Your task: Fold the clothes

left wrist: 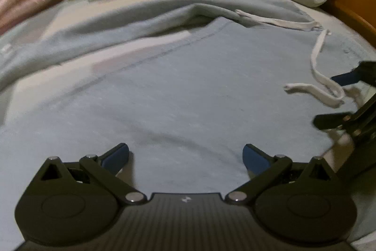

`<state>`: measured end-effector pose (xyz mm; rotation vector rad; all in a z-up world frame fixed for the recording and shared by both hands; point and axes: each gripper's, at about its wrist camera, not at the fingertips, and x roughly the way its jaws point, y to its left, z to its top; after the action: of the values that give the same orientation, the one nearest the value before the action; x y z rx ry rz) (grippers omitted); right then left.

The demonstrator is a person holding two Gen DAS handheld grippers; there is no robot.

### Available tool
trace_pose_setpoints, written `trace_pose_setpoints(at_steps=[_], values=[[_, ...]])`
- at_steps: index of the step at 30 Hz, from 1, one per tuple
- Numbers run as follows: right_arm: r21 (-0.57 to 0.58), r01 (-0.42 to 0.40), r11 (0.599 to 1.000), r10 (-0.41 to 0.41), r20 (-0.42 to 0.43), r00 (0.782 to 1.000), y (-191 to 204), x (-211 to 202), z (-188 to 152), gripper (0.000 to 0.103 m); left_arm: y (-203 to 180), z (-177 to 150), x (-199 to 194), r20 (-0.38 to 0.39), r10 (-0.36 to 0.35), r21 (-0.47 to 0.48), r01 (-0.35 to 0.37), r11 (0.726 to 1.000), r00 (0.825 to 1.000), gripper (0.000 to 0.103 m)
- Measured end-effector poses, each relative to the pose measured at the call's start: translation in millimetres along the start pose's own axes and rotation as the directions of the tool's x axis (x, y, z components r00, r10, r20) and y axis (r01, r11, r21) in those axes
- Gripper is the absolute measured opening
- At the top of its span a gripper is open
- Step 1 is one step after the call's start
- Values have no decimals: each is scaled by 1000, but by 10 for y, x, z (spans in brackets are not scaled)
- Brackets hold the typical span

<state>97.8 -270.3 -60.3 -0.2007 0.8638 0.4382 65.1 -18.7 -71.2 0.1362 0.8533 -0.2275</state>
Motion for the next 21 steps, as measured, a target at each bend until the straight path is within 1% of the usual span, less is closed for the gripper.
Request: trace_pose_setpoints(at_steps=[2, 4, 7, 9, 12, 16, 21], values=[[5, -16, 1000, 16, 35, 999, -5, -39, 124, 103, 77, 46, -41, 29, 22, -5, -22, 1000, 999, 102], [0, -36, 999, 36, 65, 997, 18, -44, 294, 103, 168, 128, -35, 50, 34, -34, -32, 999, 998, 102], [-19, -85, 996, 86, 105, 991, 50, 70, 593, 103, 279, 193, 44, 44, 97, -59, -95, 994, 994, 102], [-14, -123, 992, 124, 114, 986, 48, 219, 785, 103, 349, 190, 74, 42, 120, -71, -117, 991, 992, 102], [3, -152, 988, 151, 106, 983, 25, 520, 1015, 103, 445, 171, 135, 46, 106, -81, -102, 992, 993, 102], [48, -177, 983, 174, 54, 983, -18, 982, 1175, 103, 544, 146, 221, 31, 139, -76, -137, 988, 990, 102], [27, -155, 988, 154, 52, 987, -3, 1221, 1310, 103, 800, 188, 370, 23, 124, -138, -119, 983, 992, 103]])
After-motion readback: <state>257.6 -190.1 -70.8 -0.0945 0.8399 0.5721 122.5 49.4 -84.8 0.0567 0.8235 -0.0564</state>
